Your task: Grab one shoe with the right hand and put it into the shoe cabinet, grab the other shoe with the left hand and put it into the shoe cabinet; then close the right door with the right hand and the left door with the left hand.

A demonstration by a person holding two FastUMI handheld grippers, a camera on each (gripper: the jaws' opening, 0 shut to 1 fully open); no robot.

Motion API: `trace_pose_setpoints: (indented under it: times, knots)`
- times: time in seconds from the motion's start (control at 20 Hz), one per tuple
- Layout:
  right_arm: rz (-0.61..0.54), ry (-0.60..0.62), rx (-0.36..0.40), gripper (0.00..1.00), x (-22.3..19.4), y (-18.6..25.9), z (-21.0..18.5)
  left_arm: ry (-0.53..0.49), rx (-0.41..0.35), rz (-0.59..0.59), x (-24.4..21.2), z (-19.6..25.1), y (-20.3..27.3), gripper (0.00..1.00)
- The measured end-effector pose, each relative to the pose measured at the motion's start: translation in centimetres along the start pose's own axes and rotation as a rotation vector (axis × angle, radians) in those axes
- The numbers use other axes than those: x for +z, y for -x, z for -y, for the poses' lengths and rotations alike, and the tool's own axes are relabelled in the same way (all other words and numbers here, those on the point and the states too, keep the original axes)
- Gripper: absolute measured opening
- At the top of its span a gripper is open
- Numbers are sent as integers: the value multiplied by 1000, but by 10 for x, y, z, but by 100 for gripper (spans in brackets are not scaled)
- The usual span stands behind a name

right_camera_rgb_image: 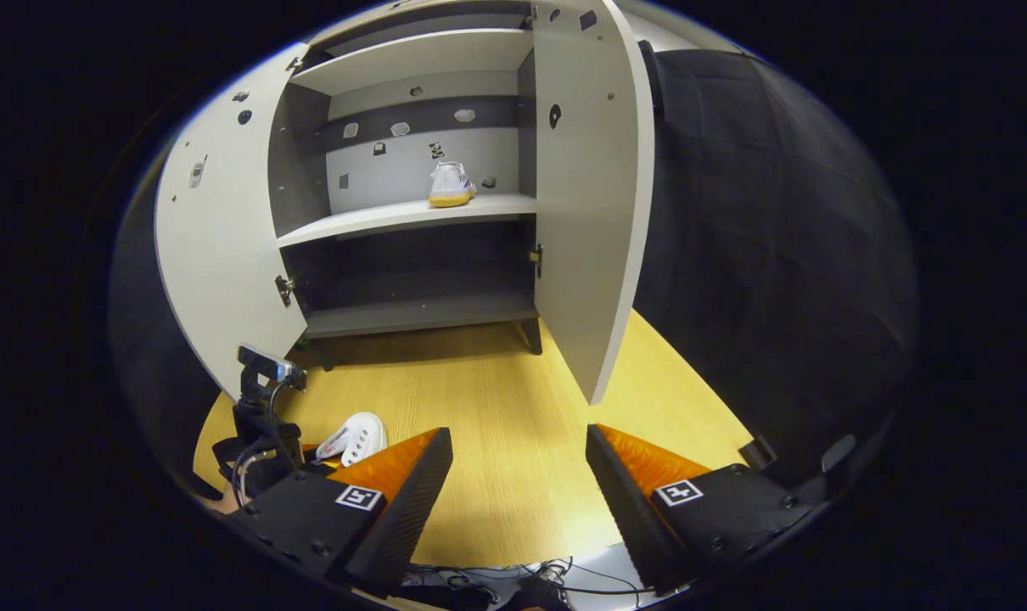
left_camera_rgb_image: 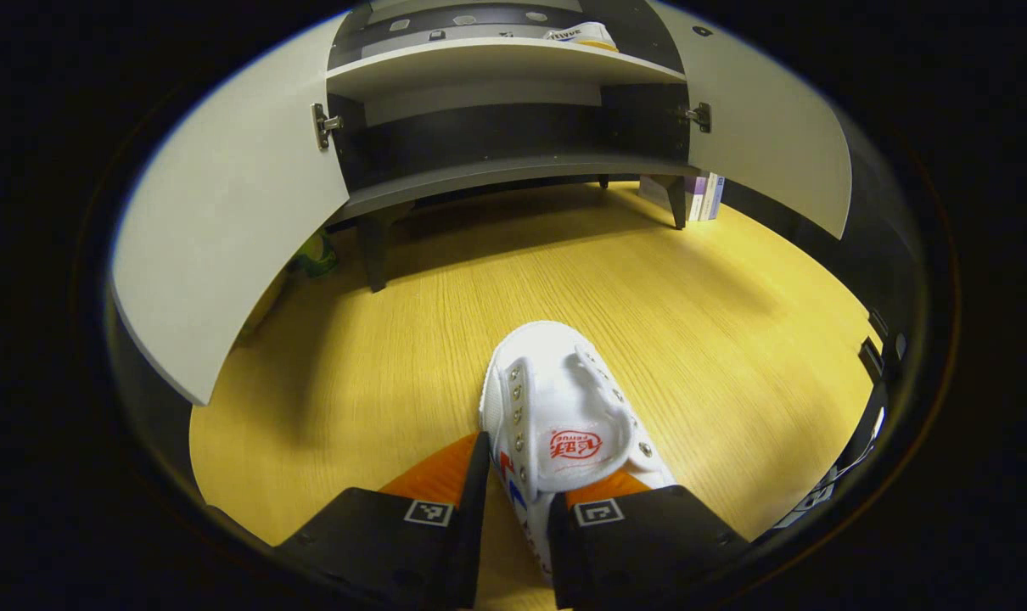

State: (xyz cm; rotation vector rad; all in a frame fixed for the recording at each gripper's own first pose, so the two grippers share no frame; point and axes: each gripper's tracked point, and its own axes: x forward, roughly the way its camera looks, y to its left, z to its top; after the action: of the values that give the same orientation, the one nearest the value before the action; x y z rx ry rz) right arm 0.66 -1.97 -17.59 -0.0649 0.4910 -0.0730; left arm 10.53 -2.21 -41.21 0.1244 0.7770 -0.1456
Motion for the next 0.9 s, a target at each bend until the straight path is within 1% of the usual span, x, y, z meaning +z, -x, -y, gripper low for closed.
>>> trace_pose_setpoints:
  times: [0.05,0.1,0.15,0.2,0.3,0.4,0.55,0.7,0.9]
  knots:
    - [-2,-1,-4,100,-1,1,4,7,11,-10,0,-5,-3,34]
    - [-6,-5,-10,100,-2,2,8,17,27,-22,-2,-12,-7,24]
    - [-10,-13,-17,99,-3,2,13,35,34,-37,-3,-18,-8,19]
    - [-14,-21,-23,99,-4,4,18,52,22,-30,-1,-17,-8,8]
    - [-12,-33,-34,99,-2,6,27,74,17,-45,-2,-17,-6,6]
    - [-4,-38,-33,99,3,8,30,73,32,-50,0,-16,-2,5]
    - [19,-16,-26,99,10,13,32,96,39,-28,13,-12,16,6]
    - [47,5,-9,99,16,20,33,141,30,31,48,-7,44,5]
    - [94,18,13,99,30,25,32,122,15,137,110,-6,89,6]
